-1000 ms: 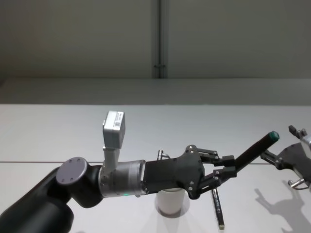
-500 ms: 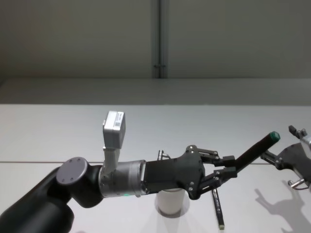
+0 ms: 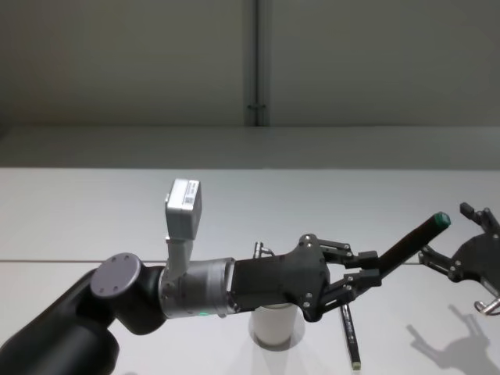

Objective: Place the pen into the pen holder.

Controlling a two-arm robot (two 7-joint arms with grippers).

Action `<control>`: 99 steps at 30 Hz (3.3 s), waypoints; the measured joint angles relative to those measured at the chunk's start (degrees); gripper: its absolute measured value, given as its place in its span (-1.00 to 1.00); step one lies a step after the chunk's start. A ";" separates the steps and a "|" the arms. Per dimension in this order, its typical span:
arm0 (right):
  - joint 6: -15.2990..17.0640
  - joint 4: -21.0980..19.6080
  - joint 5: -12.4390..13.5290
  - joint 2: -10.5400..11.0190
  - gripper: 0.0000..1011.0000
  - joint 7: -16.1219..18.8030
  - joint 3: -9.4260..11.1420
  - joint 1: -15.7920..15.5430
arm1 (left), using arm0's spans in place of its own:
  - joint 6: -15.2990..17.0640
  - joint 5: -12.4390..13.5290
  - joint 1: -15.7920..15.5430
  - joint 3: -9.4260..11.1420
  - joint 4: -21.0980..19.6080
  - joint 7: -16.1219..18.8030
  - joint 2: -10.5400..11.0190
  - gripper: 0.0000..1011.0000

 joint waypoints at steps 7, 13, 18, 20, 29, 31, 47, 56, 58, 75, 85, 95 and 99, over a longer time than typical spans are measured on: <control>-1.95 -1.64 7.68 1.75 0.98 7.83 2.68 -2.54 | 0.00 0.00 0.00 0.00 0.00 -0.01 0.00 -0.67; -2.68 -2.15 14.84 2.99 0.98 15.97 4.30 -3.82 | 0.01 0.00 0.00 0.00 0.00 -0.02 0.00 -0.67; -1.96 -2.38 20.22 3.59 0.98 22.49 5.45 -4.45 | 0.01 0.00 0.00 0.01 0.00 0.00 0.00 -0.67; -1.54 -2.40 21.80 3.78 0.98 24.74 5.84 -4.58 | 0.01 0.00 0.00 0.00 0.00 0.00 0.00 -0.67; 0.05 -2.91 26.94 4.72 0.98 32.85 7.23 -5.24 | 0.01 -0.01 0.00 0.01 0.00 0.01 0.01 -0.67; 0.36 -3.21 28.00 4.97 0.98 34.97 7.56 -5.44 | 0.01 0.00 0.00 0.01 0.00 0.01 0.00 -0.67; 2.44 -4.77 33.88 6.09 0.98 44.53 8.73 -5.78 | 0.01 0.00 0.01 0.01 0.00 0.00 0.00 -0.67; 2.61 -5.48 36.07 6.14 0.98 46.65 8.55 -5.47 | 0.01 0.00 0.01 0.01 0.00 0.00 0.00 -0.67; 2.77 -5.55 36.51 6.18 0.98 47.11 8.46 -5.34 | 0.01 0.00 0.00 0.01 0.00 0.00 0.00 -0.67; 4.72 -6.09 41.49 7.47 0.98 53.36 5.94 -2.93 | 0.01 0.00 0.00 0.01 0.01 0.00 0.00 -0.67; 4.64 -6.85 42.13 7.01 0.98 53.39 4.41 -1.93 | 0.01 0.00 0.00 0.01 0.01 0.00 0.00 -0.67; 4.34 -7.96 42.47 6.28 0.98 52.27 3.56 -1.45 | 0.01 0.00 0.00 0.01 0.01 0.00 0.00 -0.67; 4.28 -8.30 42.44 6.11 0.98 52.21 3.08 -1.12 | 0.01 0.00 0.01 0.01 0.00 0.00 0.00 -0.67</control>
